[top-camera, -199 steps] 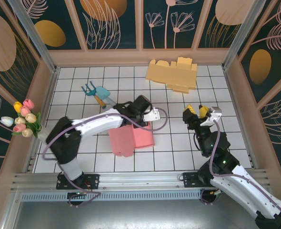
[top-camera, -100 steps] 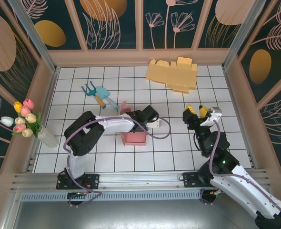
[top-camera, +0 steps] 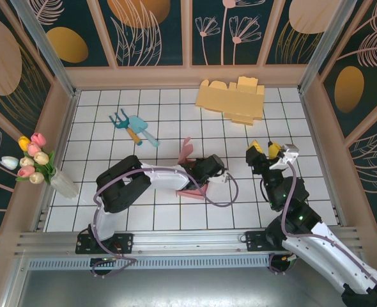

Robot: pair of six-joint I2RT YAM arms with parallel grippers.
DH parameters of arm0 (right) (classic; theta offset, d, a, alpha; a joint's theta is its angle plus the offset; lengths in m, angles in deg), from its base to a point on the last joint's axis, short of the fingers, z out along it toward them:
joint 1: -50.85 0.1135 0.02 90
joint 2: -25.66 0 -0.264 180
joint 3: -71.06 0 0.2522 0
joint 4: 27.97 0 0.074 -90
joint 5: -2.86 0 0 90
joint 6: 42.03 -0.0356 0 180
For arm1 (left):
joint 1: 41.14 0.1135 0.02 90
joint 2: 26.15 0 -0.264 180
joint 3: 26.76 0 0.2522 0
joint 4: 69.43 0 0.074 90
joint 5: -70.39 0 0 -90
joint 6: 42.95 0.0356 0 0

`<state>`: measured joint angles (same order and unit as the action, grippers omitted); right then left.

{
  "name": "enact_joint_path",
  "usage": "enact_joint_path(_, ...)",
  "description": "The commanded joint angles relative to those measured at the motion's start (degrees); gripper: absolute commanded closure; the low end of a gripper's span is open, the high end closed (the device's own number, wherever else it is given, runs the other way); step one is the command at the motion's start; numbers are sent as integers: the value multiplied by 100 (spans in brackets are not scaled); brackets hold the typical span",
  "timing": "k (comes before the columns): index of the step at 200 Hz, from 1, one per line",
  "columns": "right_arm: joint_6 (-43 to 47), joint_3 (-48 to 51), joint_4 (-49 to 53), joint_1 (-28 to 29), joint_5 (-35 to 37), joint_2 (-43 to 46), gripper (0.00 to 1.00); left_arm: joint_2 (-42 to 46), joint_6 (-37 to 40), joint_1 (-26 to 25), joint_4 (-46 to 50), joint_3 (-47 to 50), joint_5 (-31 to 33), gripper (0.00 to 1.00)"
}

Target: Fold the paper box

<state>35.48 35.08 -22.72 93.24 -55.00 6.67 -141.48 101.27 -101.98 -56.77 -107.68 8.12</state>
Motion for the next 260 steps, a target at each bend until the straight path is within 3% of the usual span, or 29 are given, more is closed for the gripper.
enact_joint_path(1,-61,102,-11,-31,145,82,34,398,195,13,-226,189,120,68)
enact_joint_path(22,-61,110,16,-51,177,87,34,686,97,6,-264,191,133,61)
enact_joint_path(57,-52,133,-1,-73,201,79,33,1237,-276,-36,-589,371,107,60)
enact_joint_path(78,-46,155,-27,-90,199,63,33,1669,-907,-91,-997,488,123,60)
enact_joint_path(96,-18,155,-50,-101,171,0,32,2098,-2209,-145,-1198,410,541,60)
enact_joint_path(123,18,102,-64,-113,102,-259,31,2606,-5111,-143,125,-59,1681,59)
enact_joint_path(139,26,65,-54,-117,83,-439,31,3182,-6508,-148,564,300,1755,44)
enact_joint_path(156,38,42,-37,-137,64,-562,31,3851,-7362,-138,687,801,1524,35)
enact_joint_path(200,97,42,-36,-152,5,-664,31,4660,-8004,-131,1041,1455,905,26)
enact_joint_path(260,186,-102,15,-160,-324,-1182,31,4282,-8172,-21,1083,1798,609,25)
